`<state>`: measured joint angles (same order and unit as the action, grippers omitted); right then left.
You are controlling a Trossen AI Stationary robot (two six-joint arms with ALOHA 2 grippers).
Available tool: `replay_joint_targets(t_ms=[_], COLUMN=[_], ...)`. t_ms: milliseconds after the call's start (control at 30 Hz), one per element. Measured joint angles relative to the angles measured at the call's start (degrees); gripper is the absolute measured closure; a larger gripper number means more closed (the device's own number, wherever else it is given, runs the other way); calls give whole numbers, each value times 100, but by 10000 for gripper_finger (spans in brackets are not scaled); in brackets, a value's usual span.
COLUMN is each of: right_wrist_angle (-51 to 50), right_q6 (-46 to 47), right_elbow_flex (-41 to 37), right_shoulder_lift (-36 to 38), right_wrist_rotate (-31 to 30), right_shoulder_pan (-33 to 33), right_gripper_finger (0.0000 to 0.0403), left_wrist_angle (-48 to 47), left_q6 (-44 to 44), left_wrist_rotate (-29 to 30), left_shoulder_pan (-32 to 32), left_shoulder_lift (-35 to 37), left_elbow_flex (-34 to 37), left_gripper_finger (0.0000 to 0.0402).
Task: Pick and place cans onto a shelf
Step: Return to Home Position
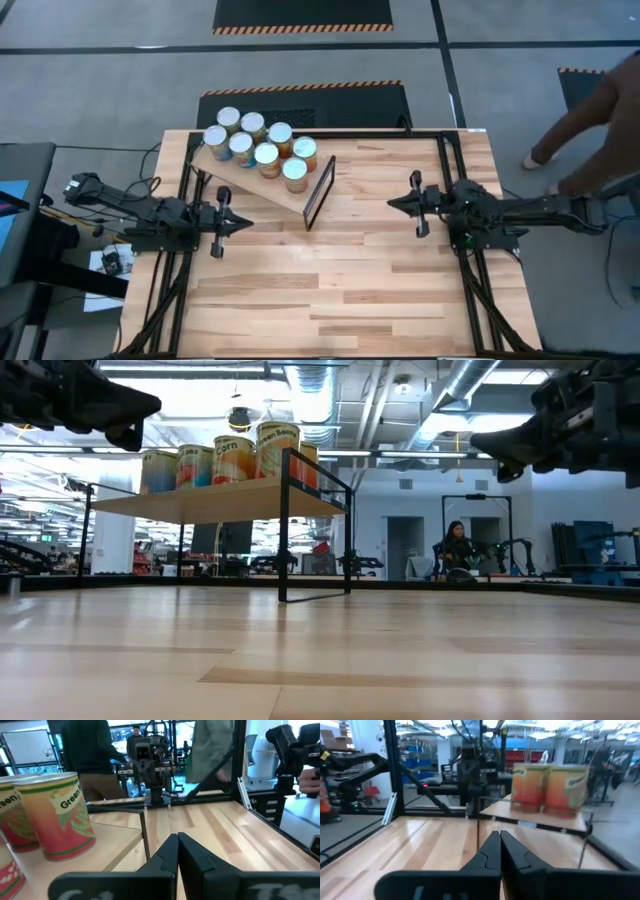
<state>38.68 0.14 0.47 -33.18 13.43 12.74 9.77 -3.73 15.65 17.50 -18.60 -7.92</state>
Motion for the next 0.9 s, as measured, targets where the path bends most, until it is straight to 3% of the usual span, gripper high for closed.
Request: replay_joint_targets(t_ms=[267, 367, 667, 900], right_wrist_angle=[-15, -9, -55, -422], right_q6=[-217, -309, -409, -629], right_elbow_flex=[-4, -4, -9, -11], right_shoulder_lift=[273, 290, 321, 1204], right_wrist_rotate=[-5, -71, -361, -579], right_shoulder_pan=[188, 218, 242, 192], right_gripper_finger=[392, 393, 394, 397], left_wrist_angle=[962, 879, 1050, 725], left_q6=[-51, -28, -356, -421], left_wrist_rotate=[247, 633, 925, 1021], left_shoulder_pan=[-1, -7, -7, -7], left_shoulder_lift=[158, 186, 288, 849], left_elbow_flex=[733, 715, 726, 730], left_gripper_finger=[401, 401, 401, 401])
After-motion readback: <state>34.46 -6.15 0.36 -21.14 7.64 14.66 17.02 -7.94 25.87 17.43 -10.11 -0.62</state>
